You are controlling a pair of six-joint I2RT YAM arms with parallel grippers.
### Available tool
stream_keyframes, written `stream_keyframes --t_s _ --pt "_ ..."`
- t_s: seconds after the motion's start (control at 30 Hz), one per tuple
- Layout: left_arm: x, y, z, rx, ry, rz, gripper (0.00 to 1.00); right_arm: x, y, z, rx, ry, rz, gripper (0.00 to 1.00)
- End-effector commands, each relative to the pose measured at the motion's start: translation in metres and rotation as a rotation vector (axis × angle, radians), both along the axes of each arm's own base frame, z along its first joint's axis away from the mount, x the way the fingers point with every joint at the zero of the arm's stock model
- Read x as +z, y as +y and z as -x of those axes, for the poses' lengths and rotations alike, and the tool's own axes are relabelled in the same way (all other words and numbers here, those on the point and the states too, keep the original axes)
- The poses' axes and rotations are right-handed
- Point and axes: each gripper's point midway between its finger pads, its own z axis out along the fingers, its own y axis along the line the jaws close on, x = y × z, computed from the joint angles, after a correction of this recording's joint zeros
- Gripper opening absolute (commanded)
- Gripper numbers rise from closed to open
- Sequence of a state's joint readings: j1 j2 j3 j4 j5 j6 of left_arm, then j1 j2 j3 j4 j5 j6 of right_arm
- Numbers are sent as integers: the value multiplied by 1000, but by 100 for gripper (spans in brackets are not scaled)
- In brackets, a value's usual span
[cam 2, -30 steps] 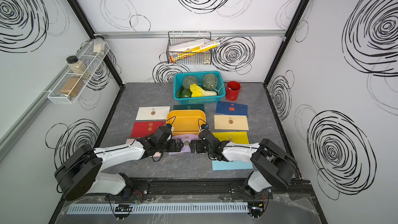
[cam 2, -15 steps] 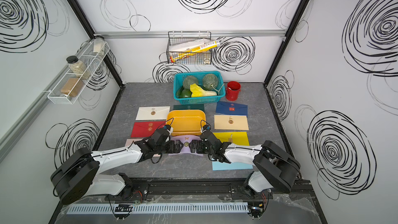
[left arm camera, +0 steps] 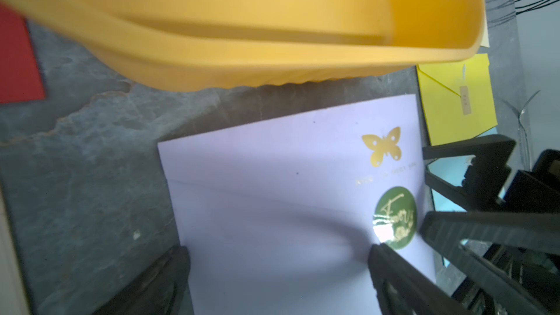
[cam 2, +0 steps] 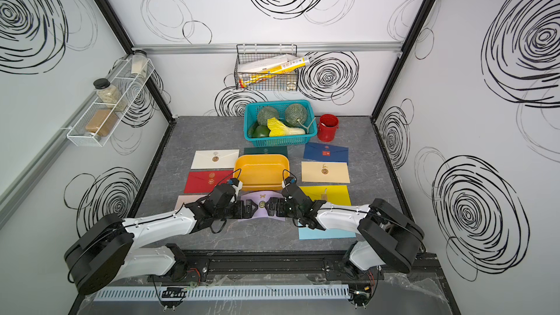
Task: Put the sealed envelopes into the storage box
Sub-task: Pick up the envelope from the center of the board.
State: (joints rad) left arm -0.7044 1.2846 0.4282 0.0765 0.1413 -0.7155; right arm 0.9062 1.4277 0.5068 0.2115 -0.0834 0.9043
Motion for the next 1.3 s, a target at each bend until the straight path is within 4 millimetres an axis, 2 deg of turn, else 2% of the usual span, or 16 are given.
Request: stream_keyframes --t_s 0.0,0.2,0.57,0.9,1.13,1.27 --pt "-29 6 35 -49 151 -59 99 -27 -17 29 12 139 98 100" --pt "-28 4 38 -59 154 -63 99 -25 -15 28 2 139 109 100" --pt "-16 -9 48 -101 138 -18 99 -44 -21 35 0 172 170 100" --pt "-9 -14 47 -115 110 5 99 -59 -27 42 31 185 234 100" --pt "2 -17 49 -149 88 24 99 -63 -34 50 68 163 248 90" --pt "7 -14 46 -145 70 0 99 -61 -43 52 80 130 261 89"
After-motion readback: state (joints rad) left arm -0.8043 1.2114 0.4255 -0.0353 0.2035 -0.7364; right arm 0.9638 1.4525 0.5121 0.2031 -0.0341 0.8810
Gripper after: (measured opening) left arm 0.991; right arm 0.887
